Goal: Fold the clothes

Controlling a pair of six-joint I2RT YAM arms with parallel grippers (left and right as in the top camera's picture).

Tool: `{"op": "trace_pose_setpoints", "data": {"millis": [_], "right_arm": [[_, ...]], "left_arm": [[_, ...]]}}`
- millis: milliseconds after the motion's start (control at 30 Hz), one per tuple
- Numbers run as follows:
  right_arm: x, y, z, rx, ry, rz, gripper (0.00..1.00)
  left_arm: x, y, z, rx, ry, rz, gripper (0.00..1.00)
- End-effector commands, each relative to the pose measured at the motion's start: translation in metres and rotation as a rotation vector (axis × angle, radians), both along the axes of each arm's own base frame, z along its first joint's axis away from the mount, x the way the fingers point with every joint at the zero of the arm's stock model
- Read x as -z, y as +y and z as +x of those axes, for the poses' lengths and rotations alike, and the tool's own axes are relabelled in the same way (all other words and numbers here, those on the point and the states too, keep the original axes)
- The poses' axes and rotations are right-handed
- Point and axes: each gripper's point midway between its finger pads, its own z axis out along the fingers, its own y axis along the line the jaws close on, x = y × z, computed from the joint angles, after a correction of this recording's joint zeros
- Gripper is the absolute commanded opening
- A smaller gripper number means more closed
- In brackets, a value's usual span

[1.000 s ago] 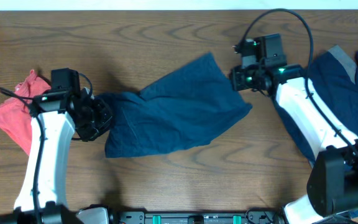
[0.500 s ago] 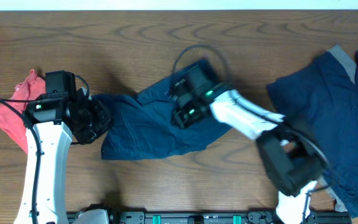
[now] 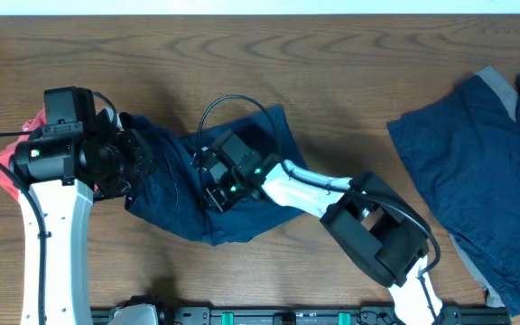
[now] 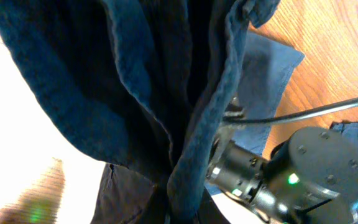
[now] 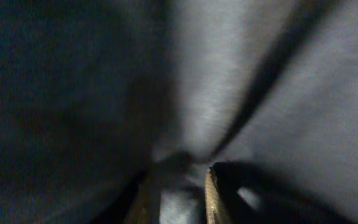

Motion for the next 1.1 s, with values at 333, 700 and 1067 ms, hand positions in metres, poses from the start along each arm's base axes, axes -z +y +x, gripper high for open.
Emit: {"op": "trace_pose_setpoints", "data": {"millis": [333,700,1067], "right_arm": [[-0.046,-0.175,0.101,0.339,-0.004,-0.226,0.38],[0.015,-0.218,0.047,0.262,0.179,-0.39,0.31],[0.032,-0.212,0.021,0.23,0.205,-0.416,0.29]], "left_arm": [[-0.015,-0.007,0.002,0.035,-0.047,-0.012,0.06],[-0.013,-0.064,0.02,0.135,-0.073,-0.055,0.06],[0.007,-0.147,0.047,0.166,-0.049,-0.152,0.06]]}}
